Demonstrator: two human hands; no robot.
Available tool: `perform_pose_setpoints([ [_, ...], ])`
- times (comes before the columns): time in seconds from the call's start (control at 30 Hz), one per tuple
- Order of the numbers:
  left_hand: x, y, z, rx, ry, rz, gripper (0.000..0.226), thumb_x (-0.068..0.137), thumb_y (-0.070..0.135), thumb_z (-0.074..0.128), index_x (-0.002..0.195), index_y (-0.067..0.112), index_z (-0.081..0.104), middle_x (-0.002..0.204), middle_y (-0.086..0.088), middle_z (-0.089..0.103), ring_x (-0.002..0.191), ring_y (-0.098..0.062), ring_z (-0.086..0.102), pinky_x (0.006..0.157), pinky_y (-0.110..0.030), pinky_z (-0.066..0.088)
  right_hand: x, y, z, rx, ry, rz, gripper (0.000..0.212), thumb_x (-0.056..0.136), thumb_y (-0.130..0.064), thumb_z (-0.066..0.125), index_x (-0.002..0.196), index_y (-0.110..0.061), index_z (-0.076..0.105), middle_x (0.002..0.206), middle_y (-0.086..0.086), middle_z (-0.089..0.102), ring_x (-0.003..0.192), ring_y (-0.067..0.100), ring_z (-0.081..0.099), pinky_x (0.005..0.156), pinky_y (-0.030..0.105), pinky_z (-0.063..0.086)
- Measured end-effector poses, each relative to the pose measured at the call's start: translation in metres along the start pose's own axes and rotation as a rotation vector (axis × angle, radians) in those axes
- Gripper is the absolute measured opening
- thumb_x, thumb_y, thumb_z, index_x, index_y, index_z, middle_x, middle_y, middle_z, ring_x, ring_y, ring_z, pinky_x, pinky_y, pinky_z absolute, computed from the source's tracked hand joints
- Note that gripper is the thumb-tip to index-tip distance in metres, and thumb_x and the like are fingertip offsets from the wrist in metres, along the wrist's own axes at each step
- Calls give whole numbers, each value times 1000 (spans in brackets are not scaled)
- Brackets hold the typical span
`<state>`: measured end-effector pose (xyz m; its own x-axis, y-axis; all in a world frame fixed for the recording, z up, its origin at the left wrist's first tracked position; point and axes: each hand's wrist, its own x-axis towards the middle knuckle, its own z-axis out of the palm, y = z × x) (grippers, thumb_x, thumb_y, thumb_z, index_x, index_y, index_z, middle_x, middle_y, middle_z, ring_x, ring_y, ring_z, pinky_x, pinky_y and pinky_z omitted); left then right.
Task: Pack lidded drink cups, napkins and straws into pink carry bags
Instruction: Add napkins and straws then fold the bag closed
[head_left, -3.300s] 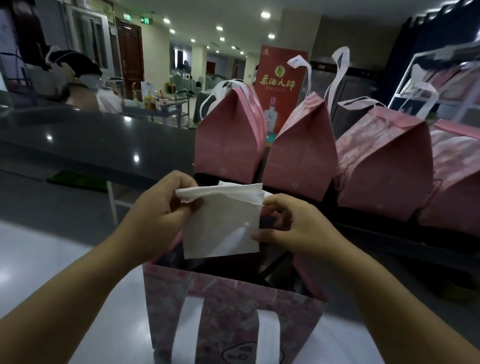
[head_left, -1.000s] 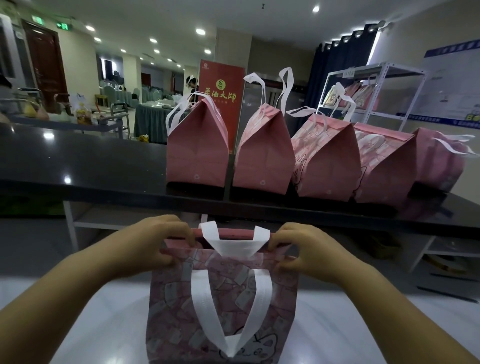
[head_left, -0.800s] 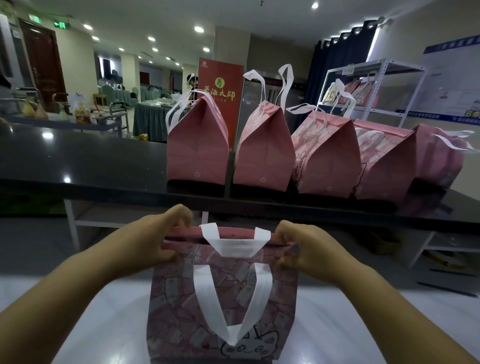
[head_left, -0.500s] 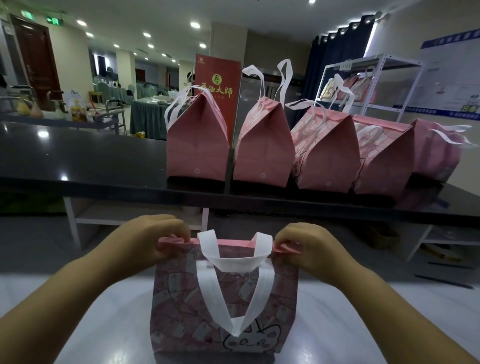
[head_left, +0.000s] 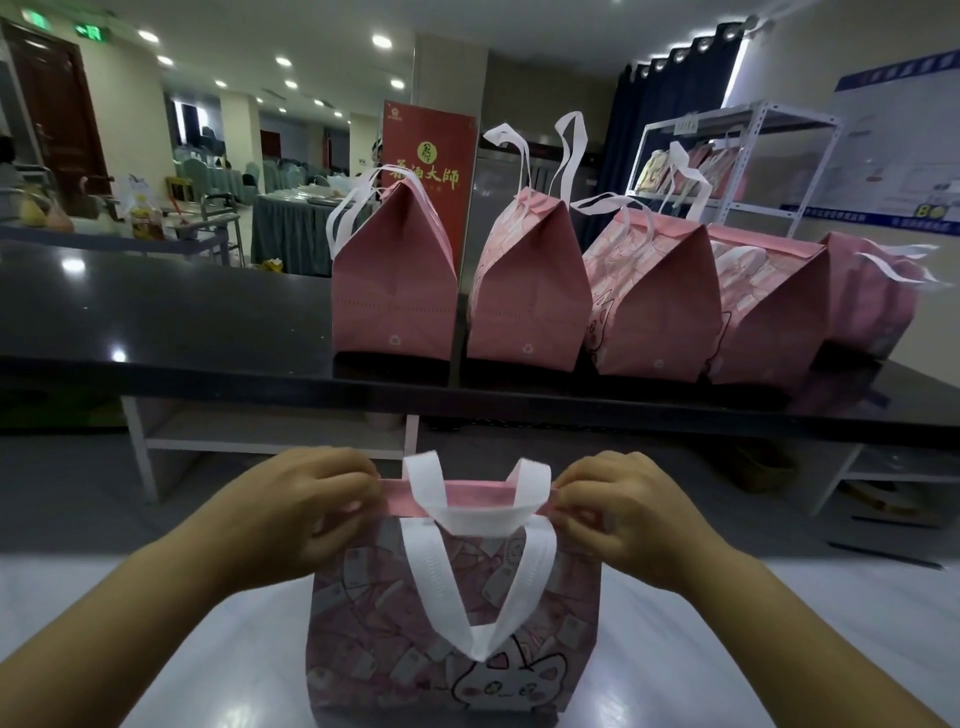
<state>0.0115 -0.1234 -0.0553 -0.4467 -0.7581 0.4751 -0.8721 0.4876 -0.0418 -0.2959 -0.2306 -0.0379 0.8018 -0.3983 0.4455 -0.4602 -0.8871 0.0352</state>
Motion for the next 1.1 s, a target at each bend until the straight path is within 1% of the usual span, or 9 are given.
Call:
perform_pose_setpoints([
  [0.13, 21, 8, 4, -11, 20, -90, 28, 64, 30, 83, 84, 25, 65, 70, 15, 54, 57, 1, 45, 50, -2, 32, 21, -8, 6, 43, 3, 118, 23, 81, -38, 69, 92, -18, 69, 78, -10, 57, 68, 12, 50, 62, 32, 42],
  [0.27, 39, 5, 16, -76, 3, -260, 30, 79, 52, 60, 107, 39, 59, 86, 24, 45, 73, 0, 46, 61, -15, 42, 39, -15, 17, 84, -60, 221, 36, 79, -54, 64, 103, -28, 68, 90, -17, 51, 80, 5, 46, 72, 27, 42],
  [0.4, 52, 5, 23, -84, -84, -343, 34, 74, 64, 57, 98, 40, 60, 85, 20, 47, 72, 3, 44, 60, -17, 43, 52, -21, 28, 59, -105, 278, 24, 80, -49, 65, 95, -31, 61, 88, -17, 46, 84, 9, 49, 70, 27, 39],
  [0.57, 50, 2, 29, -149, -100, -361, 16, 80, 48, 61, 93, 37, 61, 83, 22, 46, 75, -2, 48, 67, -16, 44, 49, -20, 32, 110, -110, 246, 28, 85, -41, 62, 108, -26, 64, 105, -9, 58, 98, 14, 50, 82, 32, 45],
  [0.77, 36, -8, 25, -222, -50, -379, 16, 78, 45, 65, 84, 30, 64, 79, 18, 55, 72, -3, 55, 66, -21, 49, 30, -2, 19, 0, -106, 303, 27, 86, -46, 60, 96, -22, 65, 89, -10, 56, 85, 13, 52, 70, 27, 43],
  [0.87, 31, -10, 22, -231, -35, -387, 7, 80, 33, 67, 85, 29, 67, 75, 25, 50, 70, 0, 54, 66, -15, 47, 23, 5, 14, 131, -138, 351, 12, 87, -27, 62, 98, -24, 67, 90, -15, 54, 87, 9, 54, 76, 26, 48],
  [0.93, 27, -10, 22, -273, -29, -382, 15, 82, 22, 67, 94, 31, 69, 79, 30, 50, 75, 5, 55, 65, -11, 46, 19, 7, 12, 215, -140, 380, 14, 86, -19, 64, 98, -24, 69, 92, -14, 58, 87, 6, 55, 80, 27, 50],
  [1.0, 21, -10, 24, -295, -29, -395, 23, 82, 17, 67, 98, 33, 68, 82, 33, 50, 77, 6, 55, 61, -4, 42, 15, 7, 12, 242, -135, 413, 13, 86, -22, 64, 98, -27, 68, 94, -15, 58, 89, 4, 54, 81, 25, 51],
  [1.1, 12, -10, 24, -294, 18, -444, 19, 79, 18, 70, 88, 34, 68, 79, 31, 50, 73, 4, 55, 57, -4, 39, 12, 8, 16, 190, -143, 469, 12, 86, -36, 63, 97, -33, 66, 94, -18, 57, 90, 4, 52, 80, 25, 49],
])
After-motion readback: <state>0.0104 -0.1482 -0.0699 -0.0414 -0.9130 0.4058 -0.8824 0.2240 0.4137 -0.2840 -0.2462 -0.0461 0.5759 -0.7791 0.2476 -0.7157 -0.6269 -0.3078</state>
